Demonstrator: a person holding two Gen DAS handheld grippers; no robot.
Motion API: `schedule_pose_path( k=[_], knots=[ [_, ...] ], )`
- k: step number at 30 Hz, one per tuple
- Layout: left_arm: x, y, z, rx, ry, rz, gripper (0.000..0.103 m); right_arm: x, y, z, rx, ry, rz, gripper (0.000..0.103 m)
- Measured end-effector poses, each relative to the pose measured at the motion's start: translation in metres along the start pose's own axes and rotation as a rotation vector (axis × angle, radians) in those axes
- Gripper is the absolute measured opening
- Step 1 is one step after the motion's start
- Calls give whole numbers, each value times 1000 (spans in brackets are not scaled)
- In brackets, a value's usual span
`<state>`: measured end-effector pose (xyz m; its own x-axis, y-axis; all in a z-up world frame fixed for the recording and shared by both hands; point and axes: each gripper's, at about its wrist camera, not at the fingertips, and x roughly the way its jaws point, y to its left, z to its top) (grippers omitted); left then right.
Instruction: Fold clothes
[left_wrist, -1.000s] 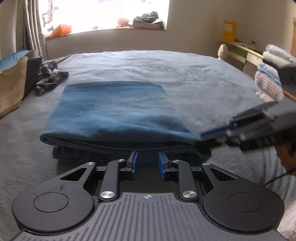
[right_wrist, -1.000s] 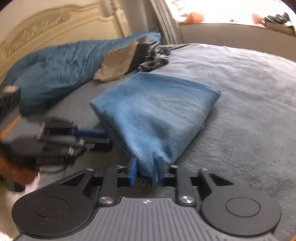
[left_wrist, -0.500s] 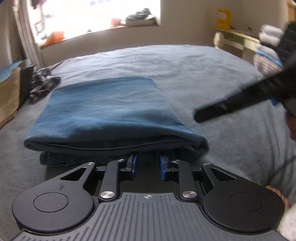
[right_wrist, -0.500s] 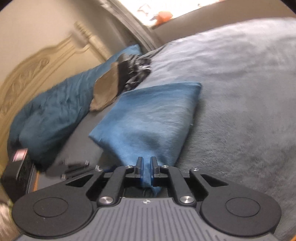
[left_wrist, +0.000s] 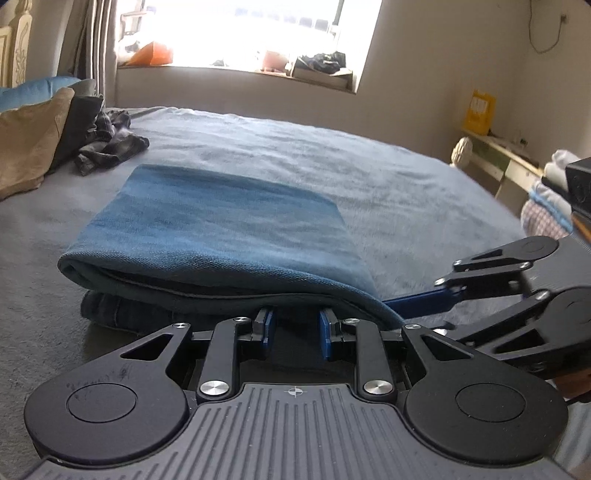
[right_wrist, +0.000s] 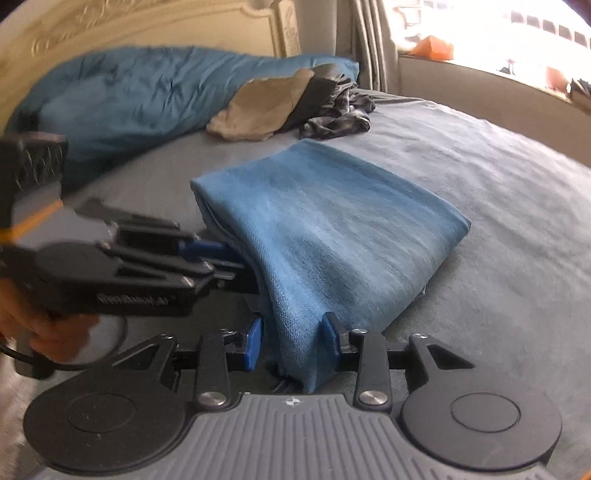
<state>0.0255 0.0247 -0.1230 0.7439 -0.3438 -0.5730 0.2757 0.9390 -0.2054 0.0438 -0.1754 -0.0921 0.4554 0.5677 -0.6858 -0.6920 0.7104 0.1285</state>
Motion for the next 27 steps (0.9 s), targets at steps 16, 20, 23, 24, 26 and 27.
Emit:
schedule_pose_path(
  k=[16,20,23,24,26,27],
  knots=[
    [8,-19,-5,144,31,-45,24,-9,-71,-18,638,-91,196,12],
    [25,-28,-9,209,66,-89,24,-9,-70,-16,634,-96,202,12],
    [36,-32,-10,254,64,-98,24,-7,-70,-16,641,-92,206,12],
    [39,-32,-9,252,68,-104,24,-6,-71,-16,646,-92,207,12],
    [40,-29,-9,247,75,-112,24,-5,-72,-17,659,-91,210,12],
    [39,-28,-9,247,77,-113,24,-4,-73,-18,665,-90,211,12]
  ],
)
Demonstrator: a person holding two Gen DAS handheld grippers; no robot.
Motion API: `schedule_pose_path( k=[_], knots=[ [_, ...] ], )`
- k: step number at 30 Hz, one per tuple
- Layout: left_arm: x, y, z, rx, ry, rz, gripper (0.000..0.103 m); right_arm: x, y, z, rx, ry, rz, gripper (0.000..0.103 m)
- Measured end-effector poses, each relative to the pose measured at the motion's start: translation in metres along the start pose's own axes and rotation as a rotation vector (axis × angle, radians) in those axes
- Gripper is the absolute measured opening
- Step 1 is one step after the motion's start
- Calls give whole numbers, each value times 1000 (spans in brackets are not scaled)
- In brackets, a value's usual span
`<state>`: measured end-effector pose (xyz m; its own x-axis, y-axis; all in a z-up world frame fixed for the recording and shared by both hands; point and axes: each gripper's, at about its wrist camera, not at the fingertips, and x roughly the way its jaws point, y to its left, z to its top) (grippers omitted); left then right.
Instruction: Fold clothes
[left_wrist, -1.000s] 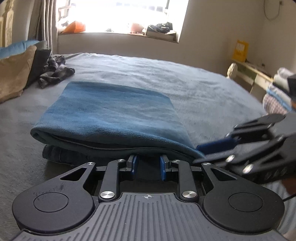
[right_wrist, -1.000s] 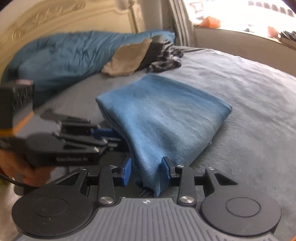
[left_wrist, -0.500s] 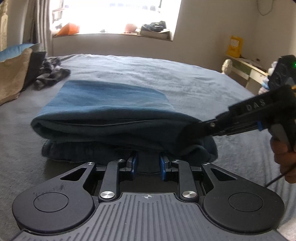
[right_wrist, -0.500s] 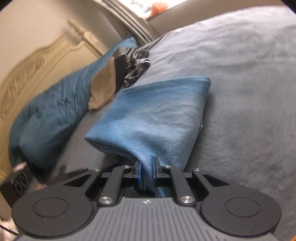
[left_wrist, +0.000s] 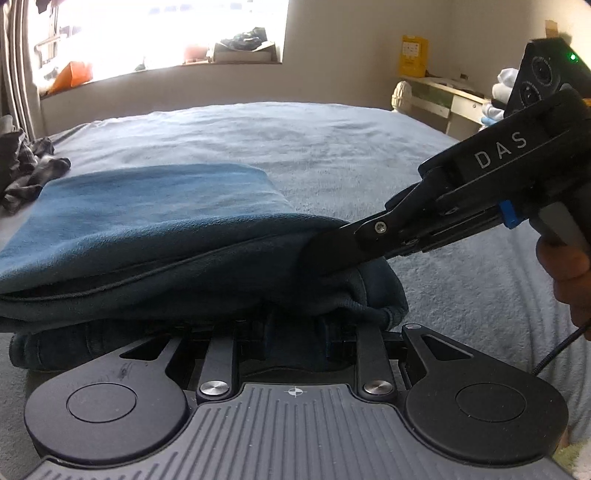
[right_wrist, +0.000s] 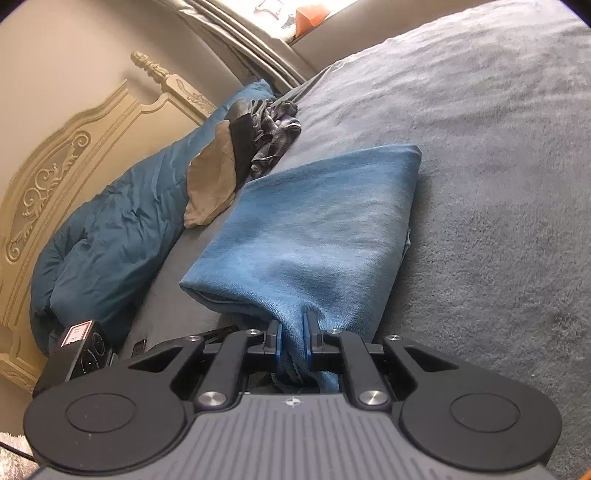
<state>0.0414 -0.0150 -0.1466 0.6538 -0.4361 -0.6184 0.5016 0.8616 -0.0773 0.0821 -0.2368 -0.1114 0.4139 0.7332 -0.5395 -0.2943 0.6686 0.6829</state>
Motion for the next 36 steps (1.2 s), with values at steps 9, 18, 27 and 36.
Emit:
schedule_pose_path(
  k=[9,18,27,36],
  knots=[
    [-35,-2,-2,-13,9,12,24,5,-8,5,60,10,29,12],
    [-31,-10,5,-94,25,-122,24,13,-15,11,123,44,45,13],
    [-16,-28,10,-21,48,-96,28,11,-11,14,111,71,61,28],
    [-16,-17,7,-71,46,-121,28,-41,-35,9,148,-73,71,44]
  ],
)
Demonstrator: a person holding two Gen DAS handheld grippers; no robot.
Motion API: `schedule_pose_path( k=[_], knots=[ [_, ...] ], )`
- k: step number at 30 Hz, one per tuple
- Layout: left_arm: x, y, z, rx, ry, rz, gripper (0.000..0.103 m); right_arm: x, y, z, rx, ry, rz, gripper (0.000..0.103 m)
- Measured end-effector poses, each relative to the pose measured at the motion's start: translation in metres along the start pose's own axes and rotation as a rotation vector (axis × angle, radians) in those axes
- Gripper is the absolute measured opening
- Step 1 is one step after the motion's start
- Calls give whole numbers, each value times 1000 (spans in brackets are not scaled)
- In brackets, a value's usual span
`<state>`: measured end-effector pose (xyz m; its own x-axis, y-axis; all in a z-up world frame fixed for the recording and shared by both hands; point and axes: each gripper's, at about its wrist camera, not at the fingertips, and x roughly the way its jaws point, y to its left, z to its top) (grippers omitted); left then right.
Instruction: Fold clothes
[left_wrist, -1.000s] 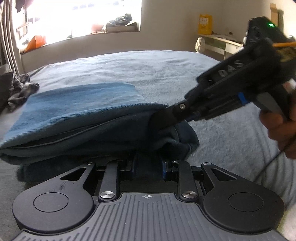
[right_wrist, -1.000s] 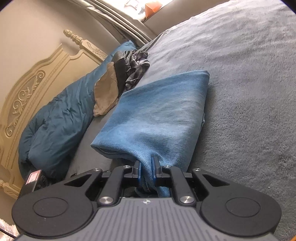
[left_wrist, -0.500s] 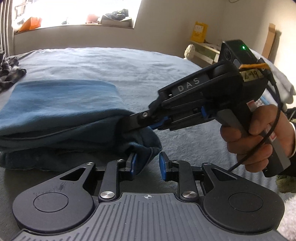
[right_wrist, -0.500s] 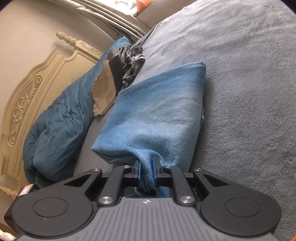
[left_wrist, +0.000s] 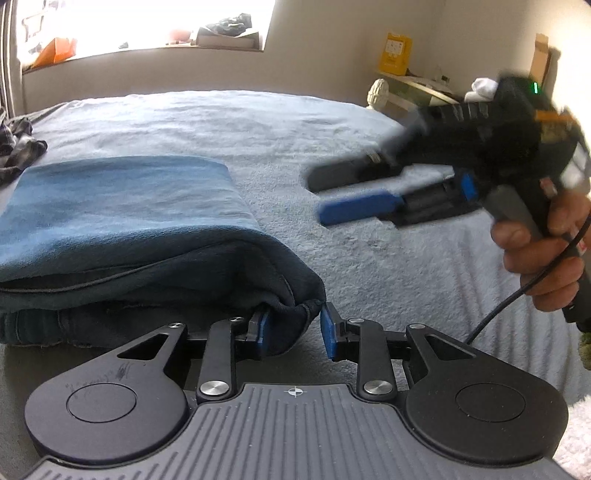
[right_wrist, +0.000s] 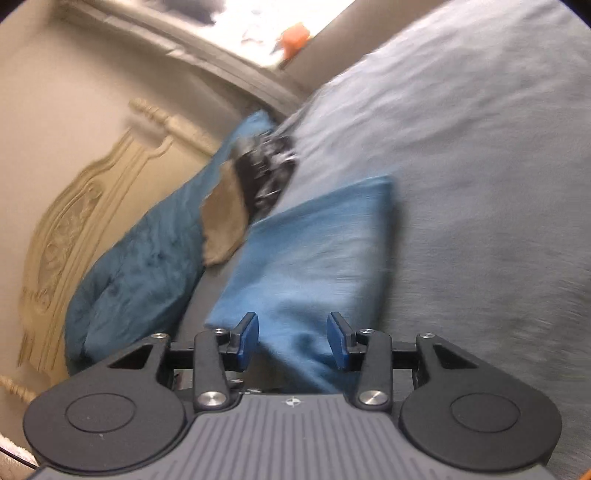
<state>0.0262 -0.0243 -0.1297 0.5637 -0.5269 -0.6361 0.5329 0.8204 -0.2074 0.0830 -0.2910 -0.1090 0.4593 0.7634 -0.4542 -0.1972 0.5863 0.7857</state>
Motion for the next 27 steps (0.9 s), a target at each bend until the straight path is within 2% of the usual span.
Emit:
schedule_pose_path(
  k=[4,6,10,13,18,25,27],
  knots=[
    [-1,23,4,-132,-3,-71,29,-3,-26,-10,59,47,-79,39],
    [-1,39,3,-248,-15,-109,37,5,-32,-17,79,80,-84,37],
    [0,60,3,-412,-23,-158,38,25,-30,-29,66,130,-60,28],
    [1,68,5,-469,-20,-177,38,38,-17,-36,12,159,-34,23],
    [6,76,9,-554,-11,-218,38,41,-7,-36,-25,138,-16,23],
    [9,89,21,-588,-38,-282,35,37,-1,-39,-68,129,-3,23],
    [10,90,22,-574,-31,-283,30,36,-1,-39,-73,134,7,23]
  ],
)
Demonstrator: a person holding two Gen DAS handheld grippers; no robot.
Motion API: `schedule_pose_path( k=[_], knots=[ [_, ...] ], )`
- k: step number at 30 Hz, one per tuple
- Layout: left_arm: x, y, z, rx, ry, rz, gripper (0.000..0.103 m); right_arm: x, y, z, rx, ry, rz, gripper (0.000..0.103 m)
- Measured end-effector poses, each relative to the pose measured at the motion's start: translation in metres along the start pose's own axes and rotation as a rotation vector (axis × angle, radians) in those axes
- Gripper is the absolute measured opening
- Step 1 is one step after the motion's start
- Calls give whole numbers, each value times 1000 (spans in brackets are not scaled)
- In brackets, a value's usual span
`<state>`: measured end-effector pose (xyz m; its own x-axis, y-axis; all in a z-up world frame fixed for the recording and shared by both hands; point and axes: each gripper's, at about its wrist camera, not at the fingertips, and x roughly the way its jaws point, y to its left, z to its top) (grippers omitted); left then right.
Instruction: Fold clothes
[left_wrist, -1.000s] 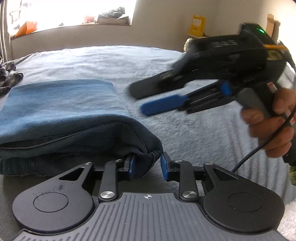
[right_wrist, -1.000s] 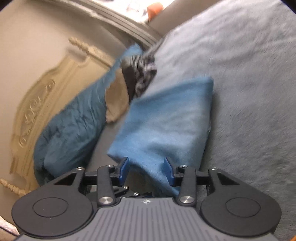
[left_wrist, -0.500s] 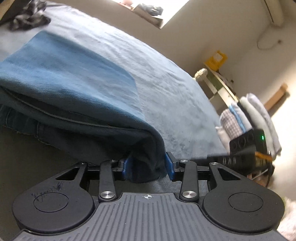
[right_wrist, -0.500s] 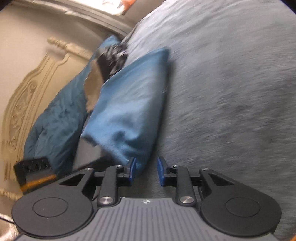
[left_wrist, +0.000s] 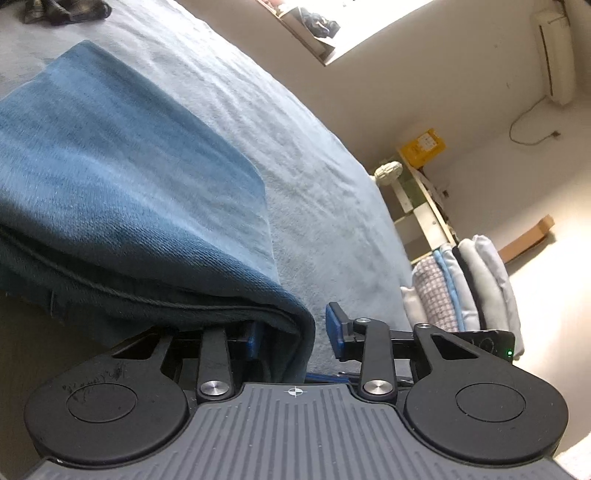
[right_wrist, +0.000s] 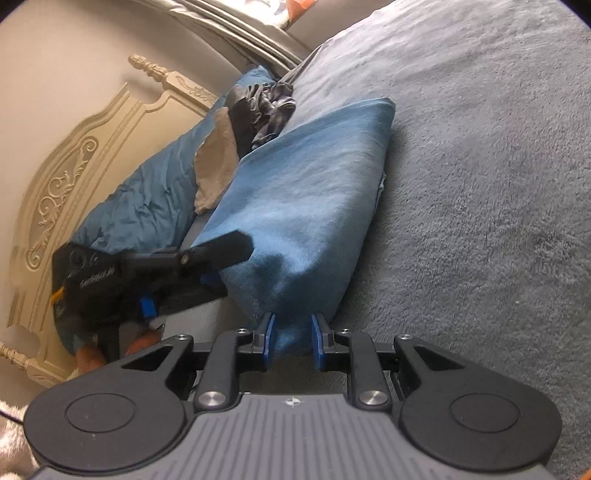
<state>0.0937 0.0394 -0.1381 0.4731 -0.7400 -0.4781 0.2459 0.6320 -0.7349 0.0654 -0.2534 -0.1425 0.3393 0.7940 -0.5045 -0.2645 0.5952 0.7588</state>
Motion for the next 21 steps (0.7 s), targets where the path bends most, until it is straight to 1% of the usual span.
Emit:
schedule_pose_path(
  k=[2,5,11,16,18,21],
  knots=[
    [0,1,1,12,6,2,28,2,0,1,1,-3,6,23],
    [-3,3,3,-13,-3,-26,25,8,0,4,0,-11,13,23],
    [-7,5,6,-35,-28,-56,23,27,11,9,-50,-87,-6,23],
    [-8,9,4,-49,-39,-71,23,31,17,-2,-114,-168,-41,24],
    [-10,10,4,-52,-44,-81,23,30,21,-7,-118,-183,-55,24],
    [-11,9,4,-54,-49,-92,23,25,30,-11,-179,-190,-79,24]
  ],
)
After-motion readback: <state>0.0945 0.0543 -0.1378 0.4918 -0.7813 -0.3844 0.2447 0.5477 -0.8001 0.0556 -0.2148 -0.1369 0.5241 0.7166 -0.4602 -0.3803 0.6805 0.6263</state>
